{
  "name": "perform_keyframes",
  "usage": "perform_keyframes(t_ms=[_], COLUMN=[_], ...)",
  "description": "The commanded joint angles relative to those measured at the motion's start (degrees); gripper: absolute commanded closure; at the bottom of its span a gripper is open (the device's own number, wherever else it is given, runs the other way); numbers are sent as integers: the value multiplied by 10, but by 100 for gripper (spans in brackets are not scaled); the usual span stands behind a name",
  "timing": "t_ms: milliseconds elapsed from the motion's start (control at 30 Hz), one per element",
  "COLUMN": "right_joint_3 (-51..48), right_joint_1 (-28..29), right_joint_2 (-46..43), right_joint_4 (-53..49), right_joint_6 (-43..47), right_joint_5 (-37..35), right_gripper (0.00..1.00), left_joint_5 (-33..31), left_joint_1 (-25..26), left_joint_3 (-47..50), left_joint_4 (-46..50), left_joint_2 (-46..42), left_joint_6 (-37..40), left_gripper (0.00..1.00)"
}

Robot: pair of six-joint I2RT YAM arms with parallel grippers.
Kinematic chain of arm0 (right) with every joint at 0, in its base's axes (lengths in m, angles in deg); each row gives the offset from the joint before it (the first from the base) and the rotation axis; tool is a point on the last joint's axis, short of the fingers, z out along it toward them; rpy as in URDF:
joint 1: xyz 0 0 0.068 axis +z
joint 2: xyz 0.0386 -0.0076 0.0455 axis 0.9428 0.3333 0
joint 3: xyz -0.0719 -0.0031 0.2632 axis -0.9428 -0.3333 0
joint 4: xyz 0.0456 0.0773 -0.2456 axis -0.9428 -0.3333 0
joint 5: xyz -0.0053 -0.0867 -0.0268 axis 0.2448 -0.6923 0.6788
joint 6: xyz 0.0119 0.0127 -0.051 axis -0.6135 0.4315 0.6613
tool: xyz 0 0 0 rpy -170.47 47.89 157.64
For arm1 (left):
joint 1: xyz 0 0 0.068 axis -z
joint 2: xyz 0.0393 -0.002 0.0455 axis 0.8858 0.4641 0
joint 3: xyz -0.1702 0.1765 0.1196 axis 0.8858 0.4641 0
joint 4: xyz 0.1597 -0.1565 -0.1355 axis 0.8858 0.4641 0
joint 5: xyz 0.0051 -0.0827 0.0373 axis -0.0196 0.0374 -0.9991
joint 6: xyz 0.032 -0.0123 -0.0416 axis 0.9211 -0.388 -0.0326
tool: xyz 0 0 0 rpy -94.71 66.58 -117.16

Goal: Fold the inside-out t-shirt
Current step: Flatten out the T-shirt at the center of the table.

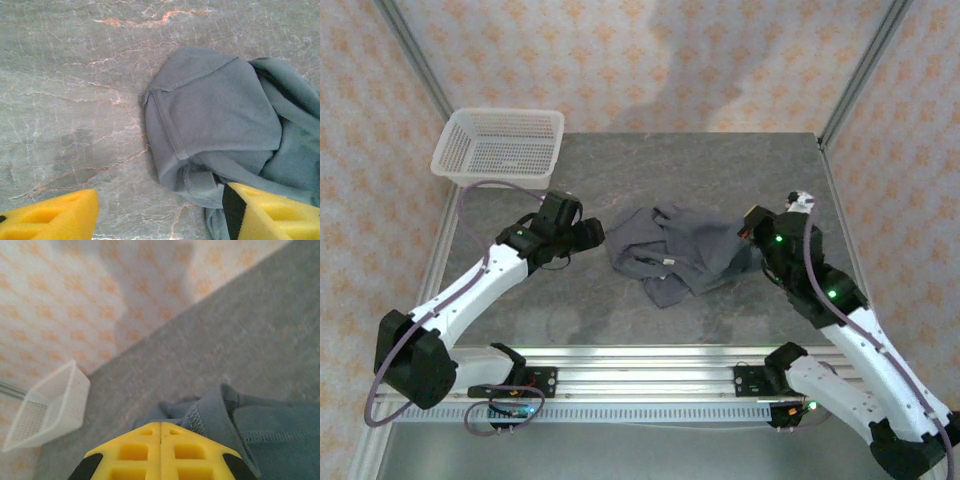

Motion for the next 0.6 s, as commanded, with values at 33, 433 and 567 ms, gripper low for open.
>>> perform_keyframes(t_ms=[33,433,567], right_joint_3=[-12,2,-2], right_joint_1=[0,0,0], right_joint_2=[-20,-25,-37], right_joint_4=[-32,-96,-110], right_joint_6=[-25,-25,-45], right_joint_5=[11,19,18], right_gripper=[100,100,100], left_joint_5=[29,34,40], left_joint_1=[-1,-3,-15], left_joint_3=[-12,-130,-172], left_joint_4=[-18,-121,-122], left_joint_2=[74,325,394], left_joint_6=[6,-10,-18], left_gripper=[32,34,38])
